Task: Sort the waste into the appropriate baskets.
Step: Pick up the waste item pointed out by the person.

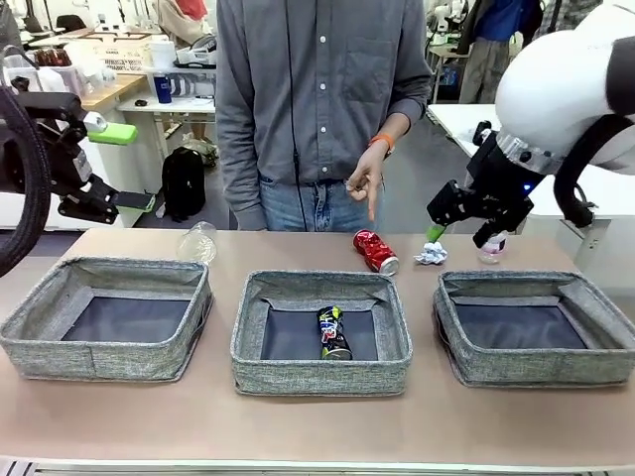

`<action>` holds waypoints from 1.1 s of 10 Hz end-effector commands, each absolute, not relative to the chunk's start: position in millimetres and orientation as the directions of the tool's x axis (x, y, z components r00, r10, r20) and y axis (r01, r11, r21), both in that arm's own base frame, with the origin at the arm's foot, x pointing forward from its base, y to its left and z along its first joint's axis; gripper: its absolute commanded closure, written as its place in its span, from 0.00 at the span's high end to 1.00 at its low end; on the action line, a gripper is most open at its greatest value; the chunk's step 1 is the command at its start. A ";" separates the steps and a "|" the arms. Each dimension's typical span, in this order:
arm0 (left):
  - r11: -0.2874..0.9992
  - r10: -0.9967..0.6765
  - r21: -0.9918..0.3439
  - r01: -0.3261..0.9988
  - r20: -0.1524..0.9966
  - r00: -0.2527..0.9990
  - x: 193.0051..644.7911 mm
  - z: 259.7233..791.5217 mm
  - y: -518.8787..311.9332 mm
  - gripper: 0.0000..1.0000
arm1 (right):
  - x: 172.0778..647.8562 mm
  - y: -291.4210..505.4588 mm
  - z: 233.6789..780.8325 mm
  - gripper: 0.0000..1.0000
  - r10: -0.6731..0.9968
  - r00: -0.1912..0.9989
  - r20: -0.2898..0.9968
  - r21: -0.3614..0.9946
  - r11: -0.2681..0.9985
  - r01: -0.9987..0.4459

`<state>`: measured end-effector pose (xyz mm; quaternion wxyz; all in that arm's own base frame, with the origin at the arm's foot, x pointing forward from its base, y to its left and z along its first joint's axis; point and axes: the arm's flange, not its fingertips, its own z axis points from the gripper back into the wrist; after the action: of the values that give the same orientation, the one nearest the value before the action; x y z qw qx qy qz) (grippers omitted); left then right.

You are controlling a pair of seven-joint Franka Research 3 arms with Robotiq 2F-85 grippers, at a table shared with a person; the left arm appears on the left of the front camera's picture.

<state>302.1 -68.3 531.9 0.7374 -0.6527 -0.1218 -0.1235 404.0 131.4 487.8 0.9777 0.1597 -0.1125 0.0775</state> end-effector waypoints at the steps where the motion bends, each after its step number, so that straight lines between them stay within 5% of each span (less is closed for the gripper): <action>1: 0.094 -0.014 -0.928 0.360 0.360 0.933 301.1 533.5 -70.7 1.00 | 396.3 131.3 489.0 1.00 0.091 0.966 0.243 0.335 0.927 -0.172; 4: 0.094 -0.014 -0.928 0.360 0.360 0.933 301.1 533.5 -70.7 1.00 | 456.5 164.3 475.7 1.00 0.246 0.891 0.382 0.224 0.910 -0.348; 6: 0.094 -0.014 -0.928 0.360 0.360 0.933 301.1 533.5 -70.7 1.00 | 503.5 181.7 449.8 1.00 0.202 0.891 0.407 0.088 0.962 -0.259; 11: 0.094 -0.014 -0.928 0.360 0.360 0.933 301.1 533.5 -70.7 1.00 | 603.7 221.8 369.0 1.00 0.303 0.873 0.381 0.052 0.936 -0.348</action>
<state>302.3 -68.2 531.8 0.7377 -0.6525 -0.1219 -0.1232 585.8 206.5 368.9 0.9617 0.0654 -0.1944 0.1819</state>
